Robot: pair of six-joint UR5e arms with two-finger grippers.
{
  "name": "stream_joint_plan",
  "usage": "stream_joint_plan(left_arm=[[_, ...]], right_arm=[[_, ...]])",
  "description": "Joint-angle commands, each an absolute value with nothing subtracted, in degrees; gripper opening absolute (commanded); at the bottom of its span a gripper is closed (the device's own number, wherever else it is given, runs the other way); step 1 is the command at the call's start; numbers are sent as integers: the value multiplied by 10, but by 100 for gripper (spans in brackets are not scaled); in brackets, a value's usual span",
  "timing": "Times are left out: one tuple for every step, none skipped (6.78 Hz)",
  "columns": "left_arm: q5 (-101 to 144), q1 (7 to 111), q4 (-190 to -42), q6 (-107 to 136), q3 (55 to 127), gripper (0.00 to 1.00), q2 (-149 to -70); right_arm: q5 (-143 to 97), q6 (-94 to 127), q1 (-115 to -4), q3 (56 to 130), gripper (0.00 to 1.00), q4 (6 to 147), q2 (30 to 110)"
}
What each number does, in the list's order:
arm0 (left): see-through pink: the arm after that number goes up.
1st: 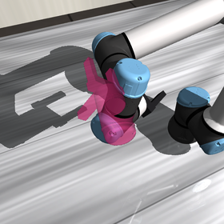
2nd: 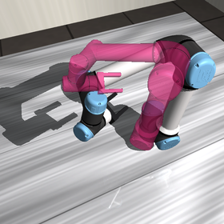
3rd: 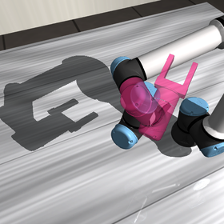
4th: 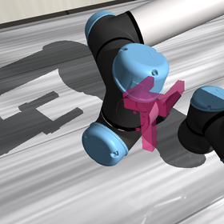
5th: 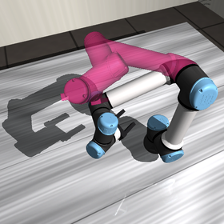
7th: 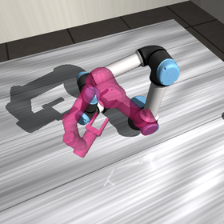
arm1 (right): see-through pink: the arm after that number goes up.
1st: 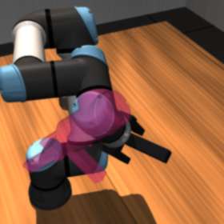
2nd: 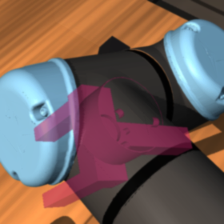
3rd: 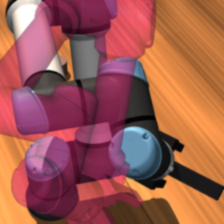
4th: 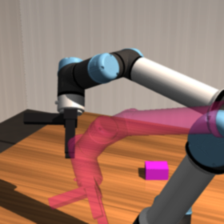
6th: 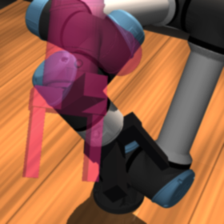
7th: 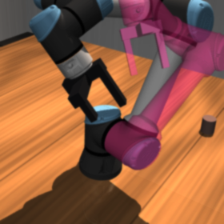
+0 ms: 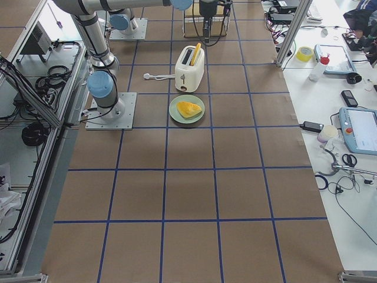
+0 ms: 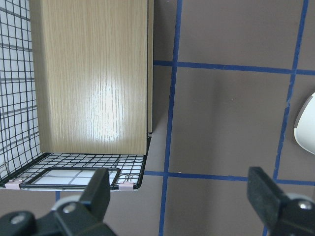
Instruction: Press toaster with right arm
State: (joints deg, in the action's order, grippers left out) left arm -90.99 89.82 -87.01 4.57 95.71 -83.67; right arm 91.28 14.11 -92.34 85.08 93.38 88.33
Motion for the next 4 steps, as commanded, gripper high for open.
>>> stream_joint_plan(left_arm=[[-911, 898, -870, 46, 957, 100, -837], [-910, 898, -870, 46, 957, 100, -837], [-910, 898, -870, 46, 957, 100, -837], [-910, 898, -870, 46, 957, 100, -837]], right_arm=[[914, 138, -924, 851, 100, 986, 880], [912, 136, -924, 853, 100, 985, 880], [911, 137, -924, 853, 100, 985, 881], [909, 137, -924, 854, 100, 984, 881]])
